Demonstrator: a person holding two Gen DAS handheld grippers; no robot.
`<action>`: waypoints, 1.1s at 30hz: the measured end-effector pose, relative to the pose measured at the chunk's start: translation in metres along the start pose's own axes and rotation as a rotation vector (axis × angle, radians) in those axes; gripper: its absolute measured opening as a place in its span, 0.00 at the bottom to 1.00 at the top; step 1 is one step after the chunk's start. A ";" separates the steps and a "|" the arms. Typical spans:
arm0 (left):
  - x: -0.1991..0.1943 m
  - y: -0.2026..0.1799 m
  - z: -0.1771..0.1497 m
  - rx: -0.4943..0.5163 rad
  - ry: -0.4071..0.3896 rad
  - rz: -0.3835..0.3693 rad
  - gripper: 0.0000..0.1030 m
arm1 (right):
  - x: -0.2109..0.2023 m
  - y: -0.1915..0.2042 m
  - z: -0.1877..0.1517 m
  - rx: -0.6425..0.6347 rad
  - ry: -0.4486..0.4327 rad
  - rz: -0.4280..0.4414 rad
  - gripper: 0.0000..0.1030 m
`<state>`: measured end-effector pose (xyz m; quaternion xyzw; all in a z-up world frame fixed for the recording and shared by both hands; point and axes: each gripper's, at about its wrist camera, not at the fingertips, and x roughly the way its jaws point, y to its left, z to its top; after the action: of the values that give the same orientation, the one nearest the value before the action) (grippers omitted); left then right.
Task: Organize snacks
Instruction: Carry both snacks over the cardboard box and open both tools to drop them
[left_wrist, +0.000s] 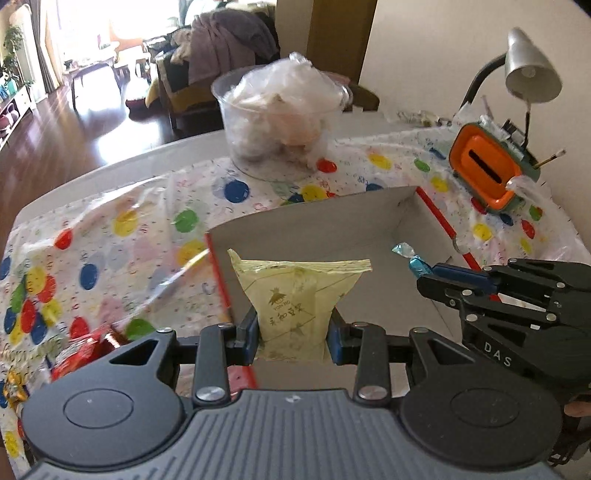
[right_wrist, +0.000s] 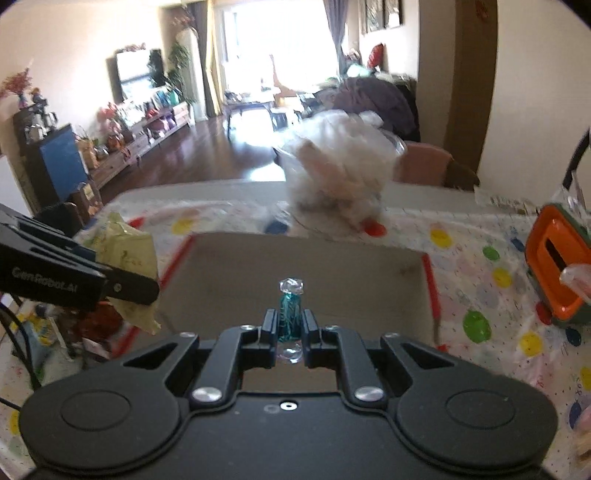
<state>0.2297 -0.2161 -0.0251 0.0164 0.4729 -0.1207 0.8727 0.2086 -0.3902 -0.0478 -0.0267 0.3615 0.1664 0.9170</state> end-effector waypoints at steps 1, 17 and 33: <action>0.007 -0.005 0.003 0.007 0.012 0.007 0.34 | 0.003 -0.005 -0.001 0.002 0.012 0.003 0.11; 0.112 -0.028 0.020 0.027 0.291 0.087 0.34 | 0.072 -0.018 -0.015 -0.113 0.220 0.065 0.11; 0.121 -0.029 0.021 0.010 0.354 0.098 0.36 | 0.077 -0.022 -0.021 -0.095 0.314 0.065 0.26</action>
<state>0.3041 -0.2712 -0.1115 0.0646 0.6170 -0.0756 0.7807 0.2546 -0.3927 -0.1161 -0.0842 0.4929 0.2067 0.8410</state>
